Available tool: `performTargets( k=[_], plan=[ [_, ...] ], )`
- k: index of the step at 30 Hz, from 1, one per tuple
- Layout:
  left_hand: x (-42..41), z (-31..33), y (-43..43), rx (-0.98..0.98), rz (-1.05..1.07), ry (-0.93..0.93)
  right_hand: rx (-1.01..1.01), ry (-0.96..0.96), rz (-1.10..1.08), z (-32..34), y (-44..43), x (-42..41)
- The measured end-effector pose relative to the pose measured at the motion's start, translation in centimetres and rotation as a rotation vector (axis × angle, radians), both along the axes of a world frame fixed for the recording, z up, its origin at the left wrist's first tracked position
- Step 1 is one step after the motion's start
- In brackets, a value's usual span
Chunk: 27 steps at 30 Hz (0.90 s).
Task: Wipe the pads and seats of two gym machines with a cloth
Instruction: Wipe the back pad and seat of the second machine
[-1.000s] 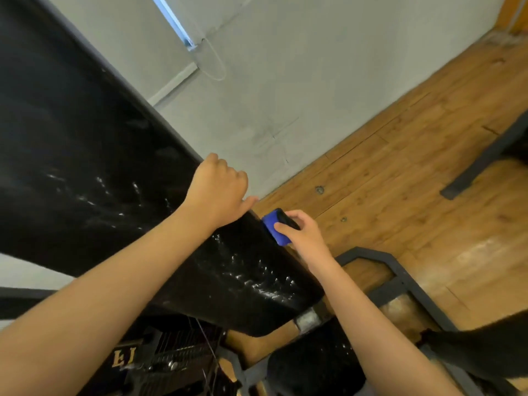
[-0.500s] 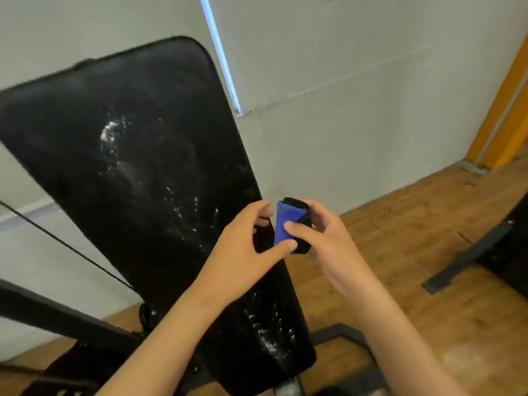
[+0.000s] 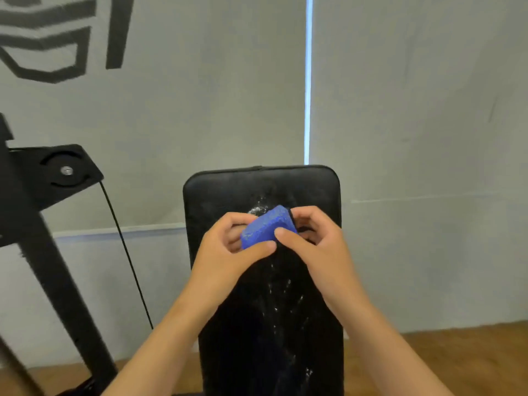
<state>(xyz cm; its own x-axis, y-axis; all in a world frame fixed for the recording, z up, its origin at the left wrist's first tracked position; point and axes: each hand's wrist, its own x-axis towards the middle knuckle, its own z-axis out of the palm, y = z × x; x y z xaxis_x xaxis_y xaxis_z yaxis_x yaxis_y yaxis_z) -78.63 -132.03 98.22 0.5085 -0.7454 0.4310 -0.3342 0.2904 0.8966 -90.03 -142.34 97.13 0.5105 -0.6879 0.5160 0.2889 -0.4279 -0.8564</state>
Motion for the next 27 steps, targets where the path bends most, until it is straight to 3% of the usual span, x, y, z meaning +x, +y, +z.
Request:
performTargets(
  k=[7, 10, 12, 15, 19, 22, 27],
  plan=[
    [5.0, 2.7, 0.3, -0.265, -0.094, 0.404, -0.184, 0.166, 0.008, 3.7, 0.9, 5.7],
    [7.5, 4.6, 0.4, -0.285, -0.083, 0.464, -0.295, 0.200, -0.060, 6.0, -0.3, 6.4],
    [9.8, 6.5, 0.6, -0.219, -0.059, 0.361, -0.415, 0.199, -0.163, 7.8, -2.2, 6.7],
    [12.4, 10.0, 0.1, 0.050, -0.011, 0.108, -0.580, 0.339, -0.258, 10.1, -5.5, 8.3],
    [13.6, 14.0, -2.3, 0.418, 0.027, -0.161, -0.600, 0.551, -0.325, 11.0, -8.0, 10.8],
    [13.4, 15.8, -4.4, 0.578, 0.036, -0.310, -0.574, 0.473, -0.415, 10.5, -8.6, 11.4],
    [12.4, 15.7, -7.5, 0.684, -0.042, -0.457, -0.580, 0.424, -0.418, 10.1, -8.9, 11.3]
  ],
)
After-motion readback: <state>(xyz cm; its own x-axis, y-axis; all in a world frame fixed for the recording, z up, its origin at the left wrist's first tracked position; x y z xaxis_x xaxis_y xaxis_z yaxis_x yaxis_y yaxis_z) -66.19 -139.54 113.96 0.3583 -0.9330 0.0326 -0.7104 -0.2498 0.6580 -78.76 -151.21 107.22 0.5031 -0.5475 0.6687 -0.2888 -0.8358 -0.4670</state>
